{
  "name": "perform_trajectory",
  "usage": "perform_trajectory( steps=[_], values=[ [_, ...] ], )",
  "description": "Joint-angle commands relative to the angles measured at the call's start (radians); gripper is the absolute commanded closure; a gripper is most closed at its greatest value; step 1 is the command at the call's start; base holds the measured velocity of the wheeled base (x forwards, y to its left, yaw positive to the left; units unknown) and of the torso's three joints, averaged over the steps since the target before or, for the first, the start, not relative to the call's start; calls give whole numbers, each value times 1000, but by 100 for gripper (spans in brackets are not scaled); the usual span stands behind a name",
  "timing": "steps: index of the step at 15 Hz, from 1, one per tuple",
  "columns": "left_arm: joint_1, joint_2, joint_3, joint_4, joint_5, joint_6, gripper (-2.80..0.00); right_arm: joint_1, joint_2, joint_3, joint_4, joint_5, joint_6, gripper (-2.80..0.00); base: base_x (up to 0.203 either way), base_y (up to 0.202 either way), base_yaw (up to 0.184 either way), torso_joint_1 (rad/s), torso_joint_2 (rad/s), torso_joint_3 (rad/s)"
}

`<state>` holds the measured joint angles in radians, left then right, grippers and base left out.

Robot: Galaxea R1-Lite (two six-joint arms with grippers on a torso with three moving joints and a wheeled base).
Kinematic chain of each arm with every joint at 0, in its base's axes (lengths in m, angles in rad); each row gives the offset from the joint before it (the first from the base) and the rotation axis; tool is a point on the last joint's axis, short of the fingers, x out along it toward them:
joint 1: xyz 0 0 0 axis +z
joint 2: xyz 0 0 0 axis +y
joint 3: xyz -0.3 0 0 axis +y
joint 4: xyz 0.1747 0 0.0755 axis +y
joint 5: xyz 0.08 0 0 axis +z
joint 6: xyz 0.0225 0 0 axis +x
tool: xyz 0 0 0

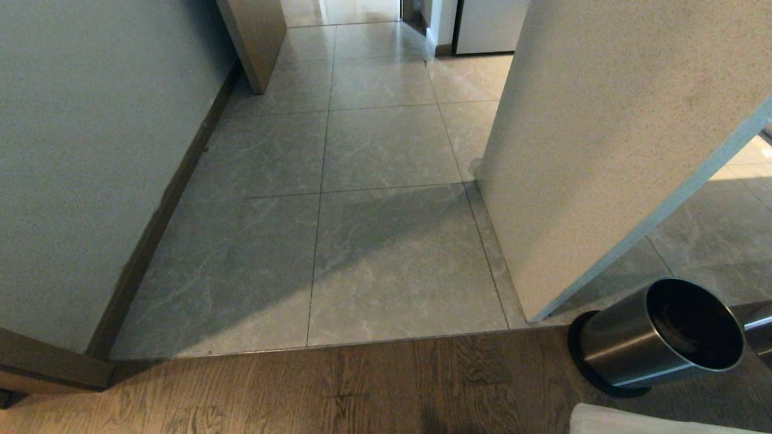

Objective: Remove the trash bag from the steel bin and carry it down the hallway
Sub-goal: Put the trash bag at the door

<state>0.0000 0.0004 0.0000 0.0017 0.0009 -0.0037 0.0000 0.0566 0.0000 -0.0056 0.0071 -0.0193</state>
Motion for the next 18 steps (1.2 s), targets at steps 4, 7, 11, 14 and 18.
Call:
perform_trajectory(
  steps=[4, 7, 11, 14, 18],
  values=[
    [0, -2, 2, 0, 1, -1, 0, 0, 2, 0, -1, 1, -1, 0, 0, 0, 0, 0, 0, 200],
    [0, -2, 2, 0, 1, -2, 0, 0, 2, 0, -1, 1, -1, 0, 0, 0, 0, 3, 4, 206],
    [0, -2, 2, 0, 1, -2, 0, 0, 2, 0, -1, 1, -1, 0, 0, 0, 0, 0, 0, 204],
    [0, -2, 2, -1, 1, -2, 0, 0, 2, 0, -1, 1, -1, 0, 0, 0, 0, 1, 3, 200],
    [0, -2, 1, -1, 1, -2, 0, 0, 2, 0, -1, 1, -1, 0, 0, 0, 0, 4, 4, 200]
  ],
)
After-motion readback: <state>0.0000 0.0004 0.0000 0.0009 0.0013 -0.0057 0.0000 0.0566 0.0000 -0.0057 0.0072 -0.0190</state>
